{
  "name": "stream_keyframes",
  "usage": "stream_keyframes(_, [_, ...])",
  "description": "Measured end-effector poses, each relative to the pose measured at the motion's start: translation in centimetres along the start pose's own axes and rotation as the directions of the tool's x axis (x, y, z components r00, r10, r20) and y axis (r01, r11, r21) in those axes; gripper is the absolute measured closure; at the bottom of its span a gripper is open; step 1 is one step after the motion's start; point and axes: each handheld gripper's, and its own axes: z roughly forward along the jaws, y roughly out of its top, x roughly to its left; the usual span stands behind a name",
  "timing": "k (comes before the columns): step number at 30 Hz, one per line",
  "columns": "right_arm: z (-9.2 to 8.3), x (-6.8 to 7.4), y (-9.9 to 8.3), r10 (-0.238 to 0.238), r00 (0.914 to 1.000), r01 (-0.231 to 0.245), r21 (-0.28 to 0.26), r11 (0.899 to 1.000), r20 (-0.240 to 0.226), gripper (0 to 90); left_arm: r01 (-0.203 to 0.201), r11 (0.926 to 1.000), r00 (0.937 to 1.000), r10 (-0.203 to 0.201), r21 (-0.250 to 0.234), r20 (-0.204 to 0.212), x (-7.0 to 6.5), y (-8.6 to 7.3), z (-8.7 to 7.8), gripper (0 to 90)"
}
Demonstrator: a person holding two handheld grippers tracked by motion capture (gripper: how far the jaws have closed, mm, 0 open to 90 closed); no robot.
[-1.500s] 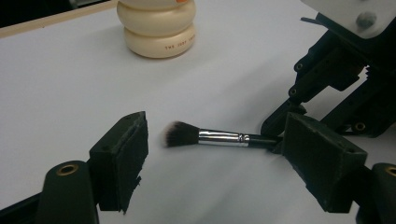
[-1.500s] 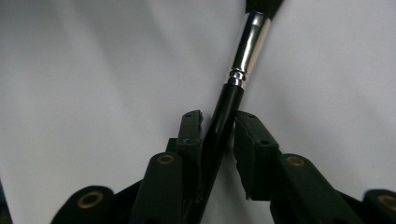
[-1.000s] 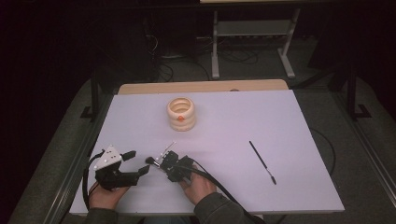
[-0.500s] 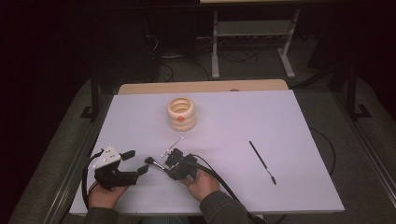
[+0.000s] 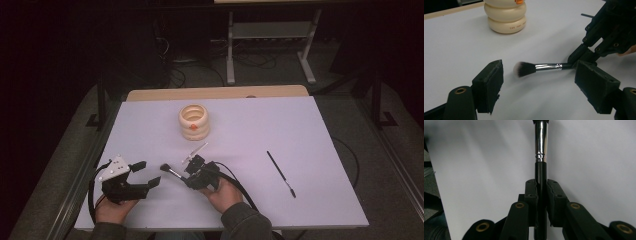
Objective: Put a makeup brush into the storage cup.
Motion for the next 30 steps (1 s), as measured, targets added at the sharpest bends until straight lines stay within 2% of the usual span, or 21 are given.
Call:
stream_keyframes(2, [-0.6,-0.2,-0.3,0.000,1.0000,0.000,-0.015,1.000,0.002,78.8,0.007,0.9999,1.0000,-0.007,-0.008,0.005,-0.1,0.2,0.1,22.4])
stream_keyframes(4, [-1.2,-0.4,-0.8,0.008,1.0000,-0.008,-0.022,1.000,0.004,78.8,-0.003,0.9999,0.9998,0.003,-0.015,0.019,-0.3,0.4,0.1,22.2])
stream_keyframes(10, [-3.8,-1.4,-2.1,0.022,0.9997,-0.021,-0.075,0.997,0.007,78.8,0.005,0.9996,0.9962,-0.003,-0.029,0.087,-1.0,1.0,0.8,22.2])
stream_keyframes(12, [-4.7,-1.6,-2.5,0.020,0.9997,-0.018,-0.090,0.996,0.015,78.8,-0.004,0.9997,0.9947,0.006,-0.022,0.102,-1.4,1.3,1.0,22.2])
stream_keyframes(15, [-6.2,-2.0,-2.9,0.017,0.9997,-0.014,-0.131,0.991,0.017,78.8,-0.025,0.9995,0.9921,0.027,-0.017,0.122,-2.2,1.8,1.5,22.3])
stream_keyframes(18, [-7.9,-2.2,-3.3,0.013,0.9998,-0.011,-0.178,0.984,0.014,78.7,-0.014,0.9998,0.9868,0.016,-0.010,0.161,-2.8,2.3,2.1,23.5])
stream_keyframes(19, [-8.5,-2.2,-3.3,0.009,0.9999,-0.007,-0.192,0.981,0.012,78.8,-0.014,0.9999,0.9832,0.014,0.001,0.182,-2.9,2.5,2.5,23.6])
stream_keyframes(20, [-9.0,-2.2,-3.4,-0.001,0.9999,0.004,-0.206,0.978,0.015,78.7,-0.005,0.9999,0.9751,0.003,0.009,0.222,-3.2,2.7,2.9,24.2])
stream_keyframes(22, [-10.0,-1.9,-3.5,-0.022,0.9997,0.024,-0.238,0.971,0.009,78.8,-0.017,0.9998,0.9654,0.013,0.014,0.261,-3.8,3.1,3.4,27.3])
stream_keyframes(25, [-11.0,-1.4,-3.7,-0.067,0.9976,0.069,-0.269,0.961,0.018,78.7,0.011,0.9999,0.9445,-0.011,0.002,0.328,-4.4,3.9,4.4,30.2])
stream_keyframes(30, [-11.6,-0.6,-4.5,-0.094,0.9953,0.097,-0.296,0.950,0.021,78.7,0.059,0.9982,0.9113,-0.056,0.004,0.408,-4.7,4.8,5.7,35.7])
